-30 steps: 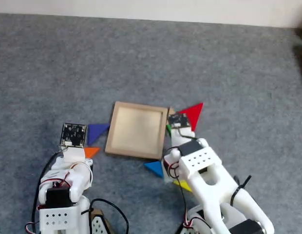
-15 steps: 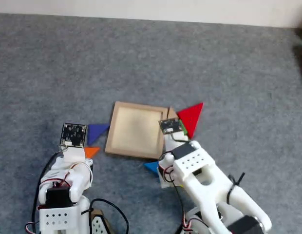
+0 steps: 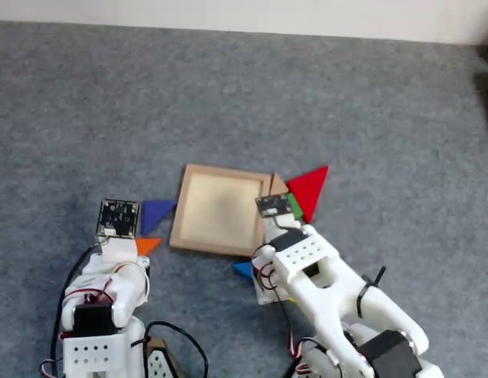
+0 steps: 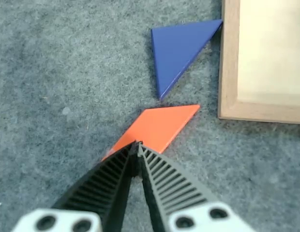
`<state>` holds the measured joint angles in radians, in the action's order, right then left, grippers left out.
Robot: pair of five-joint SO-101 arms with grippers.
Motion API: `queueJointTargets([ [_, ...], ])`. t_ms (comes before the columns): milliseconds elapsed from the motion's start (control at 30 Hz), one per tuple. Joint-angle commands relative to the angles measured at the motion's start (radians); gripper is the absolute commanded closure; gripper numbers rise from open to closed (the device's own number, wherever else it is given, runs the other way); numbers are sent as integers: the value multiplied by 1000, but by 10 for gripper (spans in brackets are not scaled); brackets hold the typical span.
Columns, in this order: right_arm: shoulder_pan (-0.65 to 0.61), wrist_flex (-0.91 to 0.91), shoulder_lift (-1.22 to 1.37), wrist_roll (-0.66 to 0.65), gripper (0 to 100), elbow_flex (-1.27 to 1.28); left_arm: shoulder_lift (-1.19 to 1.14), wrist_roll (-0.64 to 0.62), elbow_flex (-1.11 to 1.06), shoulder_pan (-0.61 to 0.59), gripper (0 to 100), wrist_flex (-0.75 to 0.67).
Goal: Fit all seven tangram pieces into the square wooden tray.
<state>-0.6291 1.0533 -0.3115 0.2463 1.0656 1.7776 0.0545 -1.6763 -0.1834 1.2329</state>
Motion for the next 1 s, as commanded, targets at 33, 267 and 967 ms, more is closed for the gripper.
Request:
queueJointTargets([
  [33, 5, -30, 5, 14, 691, 1, 44, 8, -19, 8, 995, 2],
  [267, 7, -41, 7, 14, 691, -1, 44, 8, -19, 8, 995, 2],
  [967, 7, -117, 7, 167, 688, -1, 44, 8, -19, 8, 995, 2],
])
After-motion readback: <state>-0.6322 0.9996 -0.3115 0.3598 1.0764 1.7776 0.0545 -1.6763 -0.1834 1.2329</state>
